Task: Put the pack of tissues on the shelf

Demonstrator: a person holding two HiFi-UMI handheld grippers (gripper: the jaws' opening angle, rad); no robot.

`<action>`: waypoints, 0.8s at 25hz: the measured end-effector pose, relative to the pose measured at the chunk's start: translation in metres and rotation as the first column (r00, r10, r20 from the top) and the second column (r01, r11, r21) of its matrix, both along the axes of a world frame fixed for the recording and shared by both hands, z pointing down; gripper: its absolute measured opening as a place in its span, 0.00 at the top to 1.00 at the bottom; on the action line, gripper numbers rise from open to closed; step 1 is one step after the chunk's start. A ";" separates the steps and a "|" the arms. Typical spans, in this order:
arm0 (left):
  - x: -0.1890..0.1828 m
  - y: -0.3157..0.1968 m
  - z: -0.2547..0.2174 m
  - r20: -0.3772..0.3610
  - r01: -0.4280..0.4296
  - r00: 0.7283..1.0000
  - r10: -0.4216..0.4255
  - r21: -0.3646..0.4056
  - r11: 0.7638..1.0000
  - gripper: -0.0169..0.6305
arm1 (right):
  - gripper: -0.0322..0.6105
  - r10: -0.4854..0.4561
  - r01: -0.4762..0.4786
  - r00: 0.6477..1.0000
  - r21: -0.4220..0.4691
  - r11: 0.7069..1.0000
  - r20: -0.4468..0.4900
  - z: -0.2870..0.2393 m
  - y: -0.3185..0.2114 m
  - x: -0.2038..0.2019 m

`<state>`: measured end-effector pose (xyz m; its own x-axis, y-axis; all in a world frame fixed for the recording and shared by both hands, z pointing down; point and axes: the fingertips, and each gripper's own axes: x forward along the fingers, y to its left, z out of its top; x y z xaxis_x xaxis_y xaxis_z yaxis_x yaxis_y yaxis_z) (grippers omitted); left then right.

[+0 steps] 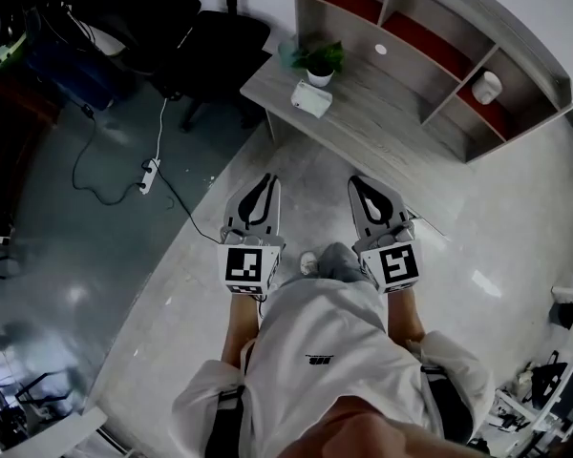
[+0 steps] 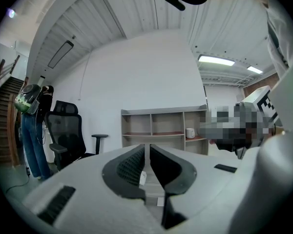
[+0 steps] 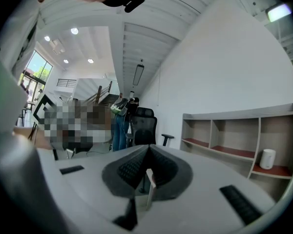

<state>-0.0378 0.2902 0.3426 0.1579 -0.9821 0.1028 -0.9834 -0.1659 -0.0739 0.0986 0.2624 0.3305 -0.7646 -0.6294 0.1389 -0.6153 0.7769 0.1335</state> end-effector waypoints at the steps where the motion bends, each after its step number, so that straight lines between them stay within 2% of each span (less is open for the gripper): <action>1: -0.001 -0.003 0.000 -0.001 -0.002 1.000 0.002 0.000 1.000 0.92 | 0.91 0.001 -0.002 1.000 0.006 1.000 0.009 0.000 -0.003 -0.001; 20: -0.019 -0.075 0.012 -0.006 0.001 1.000 -0.001 -0.016 1.000 0.92 | 0.91 0.004 -0.005 0.999 0.018 1.000 0.038 0.006 -0.076 -0.020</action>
<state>-0.0573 0.2157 0.3541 0.1579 -0.9804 0.1177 -0.9839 -0.1663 -0.0652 0.0781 0.1860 0.3360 -0.7660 -0.6353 0.0988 -0.6239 0.7716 0.1243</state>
